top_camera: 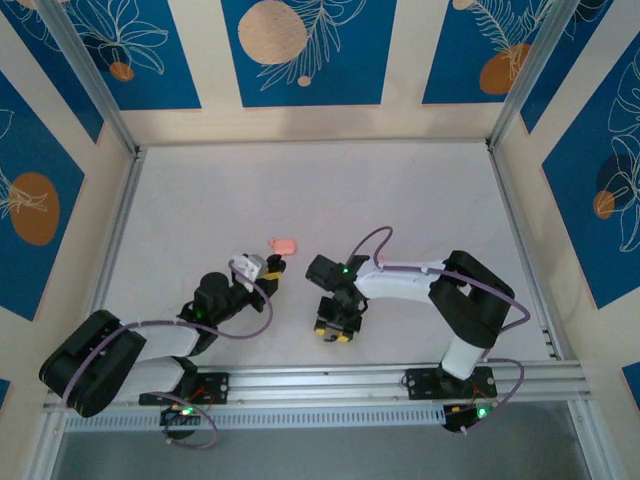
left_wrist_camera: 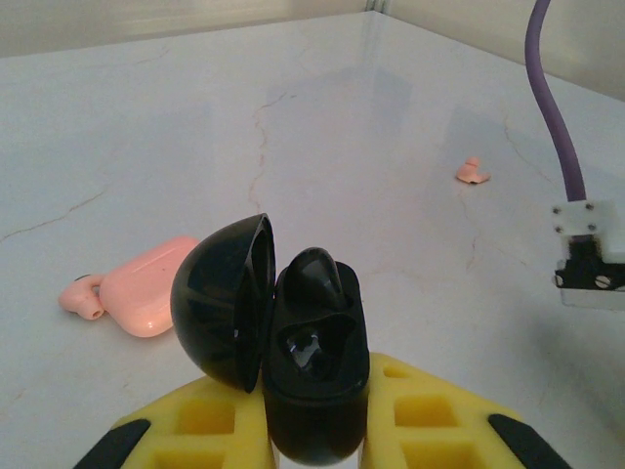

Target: Insert the wireless bluetooth earbuds into the charging case

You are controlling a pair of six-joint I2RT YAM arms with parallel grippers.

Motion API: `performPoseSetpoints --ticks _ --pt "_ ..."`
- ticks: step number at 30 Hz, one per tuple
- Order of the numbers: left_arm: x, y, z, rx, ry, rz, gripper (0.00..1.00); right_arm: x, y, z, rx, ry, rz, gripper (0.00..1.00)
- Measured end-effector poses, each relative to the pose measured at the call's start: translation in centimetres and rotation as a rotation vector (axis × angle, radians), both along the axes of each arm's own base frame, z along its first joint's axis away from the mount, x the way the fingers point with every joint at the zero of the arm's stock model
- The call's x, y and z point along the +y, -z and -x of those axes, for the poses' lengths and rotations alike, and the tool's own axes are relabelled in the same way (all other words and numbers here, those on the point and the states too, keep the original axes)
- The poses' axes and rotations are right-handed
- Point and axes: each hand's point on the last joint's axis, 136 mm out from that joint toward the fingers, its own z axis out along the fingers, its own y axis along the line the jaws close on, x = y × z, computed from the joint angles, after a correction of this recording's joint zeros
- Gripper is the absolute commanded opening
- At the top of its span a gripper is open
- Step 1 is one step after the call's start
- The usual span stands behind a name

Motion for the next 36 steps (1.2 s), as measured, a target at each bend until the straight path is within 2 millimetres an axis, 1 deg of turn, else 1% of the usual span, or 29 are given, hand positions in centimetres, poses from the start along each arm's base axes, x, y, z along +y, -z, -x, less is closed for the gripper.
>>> performPoseSetpoints --ticks 5,9,12,18,25,29,36 --pt "0.0 0.0 0.0 0.002 0.000 -0.002 0.20 0.7 -0.4 -1.1 -0.058 0.001 -0.035 0.45" --pt "0.0 0.2 0.0 0.008 0.000 -0.006 0.20 0.5 -0.9 -1.5 -0.084 0.002 -0.026 0.46" --pt "0.0 0.2 0.0 0.008 0.000 -0.006 0.20 -0.1 -1.3 -1.4 -0.084 -0.001 0.015 0.46" --pt "0.0 0.1 0.0 0.006 0.000 -0.005 0.20 -0.7 -1.9 -0.3 -0.063 0.011 0.058 0.44" --pt "0.0 0.1 0.0 0.007 0.001 -0.005 0.20 -0.9 -1.4 0.1 -0.050 0.039 0.071 0.40" --pt "0.0 0.2 0.1 0.012 0.000 -0.008 0.20 -0.5 -1.0 0.0 -0.044 0.040 0.061 0.39" --pt "0.1 0.3 0.1 0.015 0.001 -0.010 0.20 0.1 -0.2 0.0 -0.038 0.035 0.055 0.35"
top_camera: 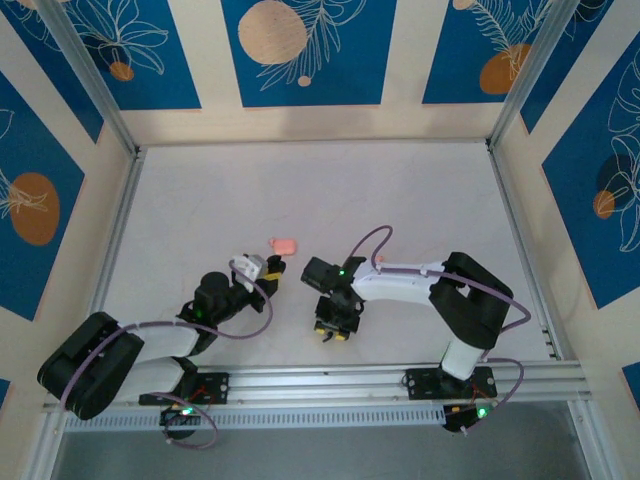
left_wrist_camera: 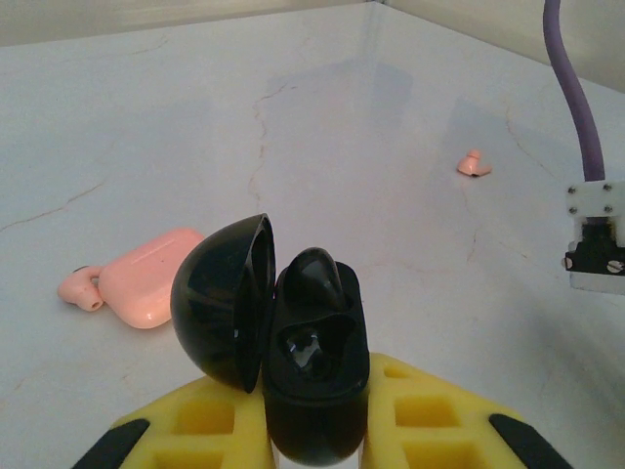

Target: Insert the wireless bluetooth earbuds into the charging case

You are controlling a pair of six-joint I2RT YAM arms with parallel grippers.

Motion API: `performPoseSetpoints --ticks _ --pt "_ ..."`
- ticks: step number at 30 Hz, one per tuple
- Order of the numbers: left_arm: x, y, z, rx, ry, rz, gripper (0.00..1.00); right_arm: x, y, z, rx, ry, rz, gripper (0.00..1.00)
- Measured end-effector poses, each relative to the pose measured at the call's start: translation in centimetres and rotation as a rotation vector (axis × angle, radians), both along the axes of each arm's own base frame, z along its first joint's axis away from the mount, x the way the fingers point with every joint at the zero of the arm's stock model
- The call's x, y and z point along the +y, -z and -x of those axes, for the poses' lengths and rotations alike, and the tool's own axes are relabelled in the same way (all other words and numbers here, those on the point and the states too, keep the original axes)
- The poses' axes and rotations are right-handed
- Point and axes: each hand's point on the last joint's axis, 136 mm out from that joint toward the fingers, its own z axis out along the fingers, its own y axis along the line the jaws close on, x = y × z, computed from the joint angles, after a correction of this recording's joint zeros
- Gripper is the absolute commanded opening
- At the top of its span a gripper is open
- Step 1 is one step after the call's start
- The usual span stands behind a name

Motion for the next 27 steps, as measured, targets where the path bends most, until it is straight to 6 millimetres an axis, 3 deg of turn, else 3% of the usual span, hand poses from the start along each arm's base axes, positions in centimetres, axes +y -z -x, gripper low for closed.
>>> performPoseSetpoints --ticks 10,27 --pt "0.00 0.08 0.00 0.004 0.000 -0.002 0.20 0.28 0.43 -0.01 -0.003 -0.005 -0.002 0.26" --pt "-0.07 0.32 0.04 0.006 0.007 -0.011 0.20 -0.06 0.51 0.01 -0.008 -0.023 0.011 0.21"
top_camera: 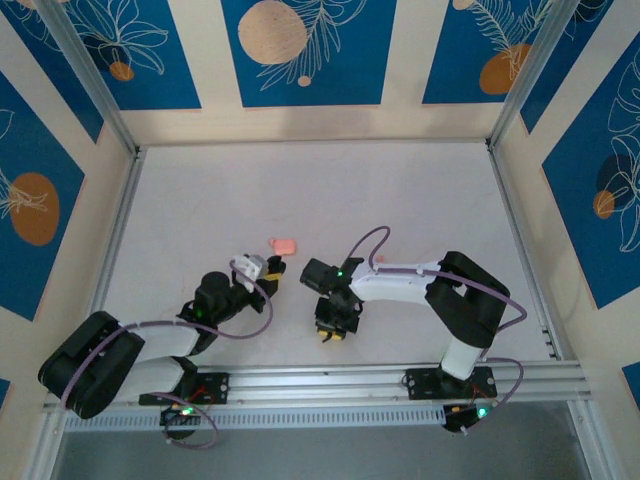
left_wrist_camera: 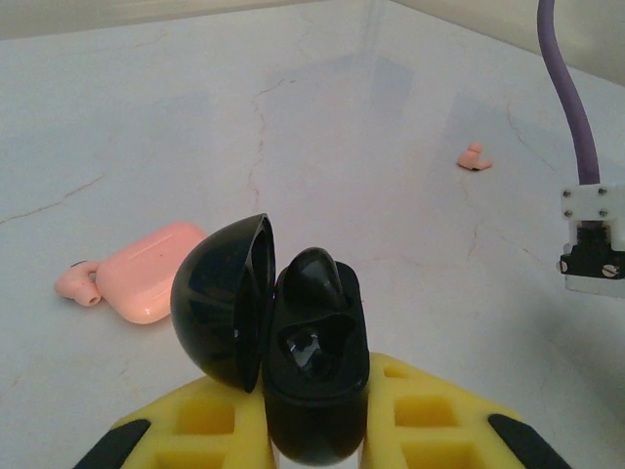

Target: Insert the wireless bluetooth earbuds into the charging case

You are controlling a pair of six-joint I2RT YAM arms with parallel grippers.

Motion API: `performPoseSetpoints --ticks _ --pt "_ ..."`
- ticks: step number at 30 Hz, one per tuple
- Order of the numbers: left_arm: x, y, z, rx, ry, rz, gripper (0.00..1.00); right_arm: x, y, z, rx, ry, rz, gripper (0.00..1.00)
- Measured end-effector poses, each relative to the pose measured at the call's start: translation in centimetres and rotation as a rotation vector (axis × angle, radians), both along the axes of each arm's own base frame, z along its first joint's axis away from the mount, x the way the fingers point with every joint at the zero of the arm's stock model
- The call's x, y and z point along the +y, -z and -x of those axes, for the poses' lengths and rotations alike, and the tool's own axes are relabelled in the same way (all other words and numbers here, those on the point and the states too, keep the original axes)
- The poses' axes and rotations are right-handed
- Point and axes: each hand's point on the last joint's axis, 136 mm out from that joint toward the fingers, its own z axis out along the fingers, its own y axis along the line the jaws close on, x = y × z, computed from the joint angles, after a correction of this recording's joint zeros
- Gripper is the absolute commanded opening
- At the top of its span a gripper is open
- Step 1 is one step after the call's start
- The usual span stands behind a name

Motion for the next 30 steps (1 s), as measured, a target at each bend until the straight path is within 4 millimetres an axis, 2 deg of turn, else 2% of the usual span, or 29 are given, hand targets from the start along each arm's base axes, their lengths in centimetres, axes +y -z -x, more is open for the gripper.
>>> performPoseSetpoints --ticks 6,15,22,30 --pt "-0.6 1.3 0.4 0.017 0.042 -0.031 0.20 -0.5 -0.6 -1.1 -0.087 -0.031 0.013 0.20" --pt "-3.2 3.4 1.9 0.040 0.193 -0.039 0.20 -1.8 -4.5 -5.0 -0.351 -0.121 0.006 0.21" --pt "-5.4 3.0 2.6 0.023 0.314 0.008 0.20 -2.4 -7.6 -8.1 -0.580 -0.275 0.022 0.21" --pt "-6.9 2.1 3.5 -0.006 0.418 0.062 0.20 -0.6 -12.4 -10.8 -0.863 -0.478 -0.053 0.21"
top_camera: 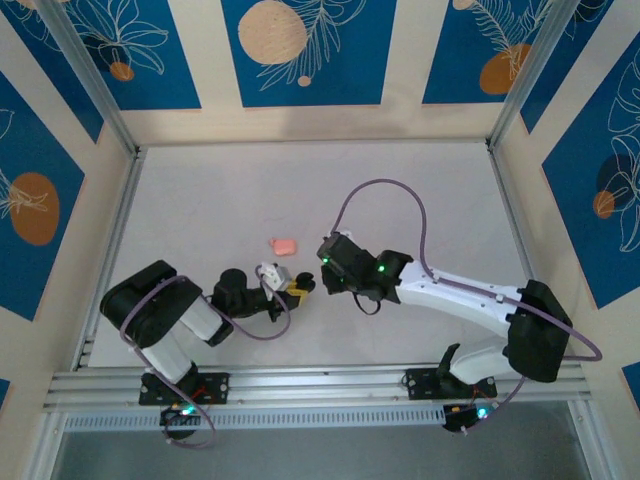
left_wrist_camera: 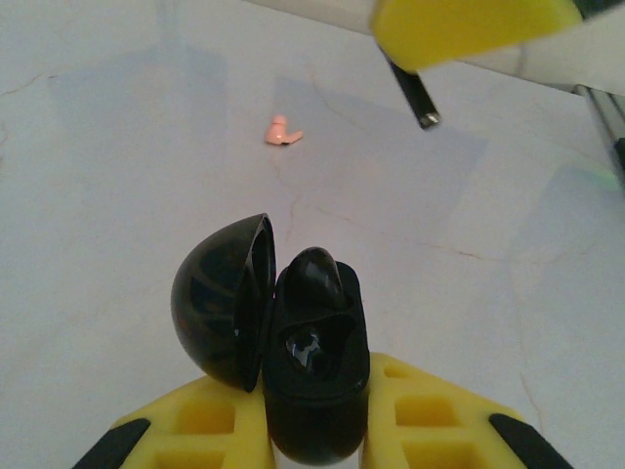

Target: Insert the wireless bluetooth earbuds into the charging case

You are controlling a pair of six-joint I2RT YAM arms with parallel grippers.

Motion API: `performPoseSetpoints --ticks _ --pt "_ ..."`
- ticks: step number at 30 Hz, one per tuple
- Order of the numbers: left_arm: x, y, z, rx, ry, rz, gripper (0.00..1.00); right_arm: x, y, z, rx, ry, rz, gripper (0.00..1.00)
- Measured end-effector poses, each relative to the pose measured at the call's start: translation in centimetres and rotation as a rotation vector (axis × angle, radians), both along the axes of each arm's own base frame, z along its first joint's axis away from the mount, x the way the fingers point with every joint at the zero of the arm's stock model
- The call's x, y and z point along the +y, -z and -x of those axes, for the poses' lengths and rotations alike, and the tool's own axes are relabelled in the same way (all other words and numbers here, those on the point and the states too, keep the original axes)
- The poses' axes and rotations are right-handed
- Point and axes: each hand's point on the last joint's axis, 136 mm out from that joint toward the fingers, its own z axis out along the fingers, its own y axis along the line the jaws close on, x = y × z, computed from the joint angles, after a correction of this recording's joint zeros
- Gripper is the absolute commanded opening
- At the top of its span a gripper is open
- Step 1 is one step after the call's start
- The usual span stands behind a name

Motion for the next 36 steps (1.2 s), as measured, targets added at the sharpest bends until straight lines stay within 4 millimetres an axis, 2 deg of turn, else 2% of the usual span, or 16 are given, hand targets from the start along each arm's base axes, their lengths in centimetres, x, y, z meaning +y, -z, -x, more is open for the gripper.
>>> performPoseSetpoints --ticks 7,16,23,36 --pt "-0.7 -0.8 0.5 0.006 0.052 0.040 0.20 1.5 -1.0 -0.5 -0.142 -0.179 -0.005 0.21" --pt "-1.0 -1.7 0.5 0.013 0.065 0.073 0.20 3.7 -2.0 0.1 -0.224 -0.371 -0.027 0.21" --pt "-1.1 -1.9 0.6 0.028 0.064 0.085 0.21 4.3 -2.1 0.6 -0.246 -0.428 -0.025 0.21" --pt "-1.2 -3.7 0.4 0.015 0.060 0.130 0.21 4.7 -1.6 1.1 -0.281 -0.484 0.036 0.21"
